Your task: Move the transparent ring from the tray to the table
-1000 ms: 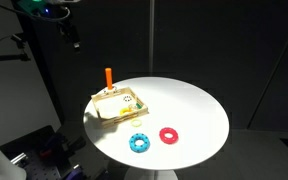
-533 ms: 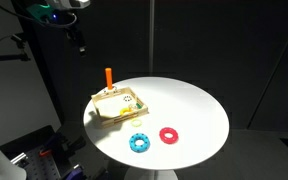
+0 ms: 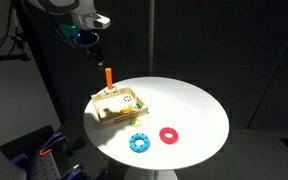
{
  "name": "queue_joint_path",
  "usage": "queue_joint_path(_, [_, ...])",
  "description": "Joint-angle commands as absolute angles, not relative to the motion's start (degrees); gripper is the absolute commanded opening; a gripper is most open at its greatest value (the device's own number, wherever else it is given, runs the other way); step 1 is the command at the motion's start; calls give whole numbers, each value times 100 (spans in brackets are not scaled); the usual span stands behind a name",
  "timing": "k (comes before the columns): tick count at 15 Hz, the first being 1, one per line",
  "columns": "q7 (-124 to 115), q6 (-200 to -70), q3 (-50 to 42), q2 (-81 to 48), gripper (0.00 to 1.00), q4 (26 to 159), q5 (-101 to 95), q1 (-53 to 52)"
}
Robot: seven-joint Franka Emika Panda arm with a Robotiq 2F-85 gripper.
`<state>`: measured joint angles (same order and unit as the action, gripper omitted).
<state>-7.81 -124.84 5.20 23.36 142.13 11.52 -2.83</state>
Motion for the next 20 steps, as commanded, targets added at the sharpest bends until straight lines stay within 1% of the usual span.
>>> queue_joint_path(1, [-752, -12621, 462, 1542, 100, 13780, 927, -227])
queue_joint_path(6, [-708, -12777, 386, 737, 100, 13417, 488, -202])
queue_joint_path(7, [-723, -12729, 370, 660, 100, 13344, 429, -207])
queue_joint_path(8, [-769, -12817, 379, 878, 100, 13625, 572, -267])
queue_joint_path(13, [-857, -12820, 381, 735, 100, 13589, 474, -250])
queue_joint_path(20, [-900, -13505, 326, -105, 100, 13516, 128, -234])
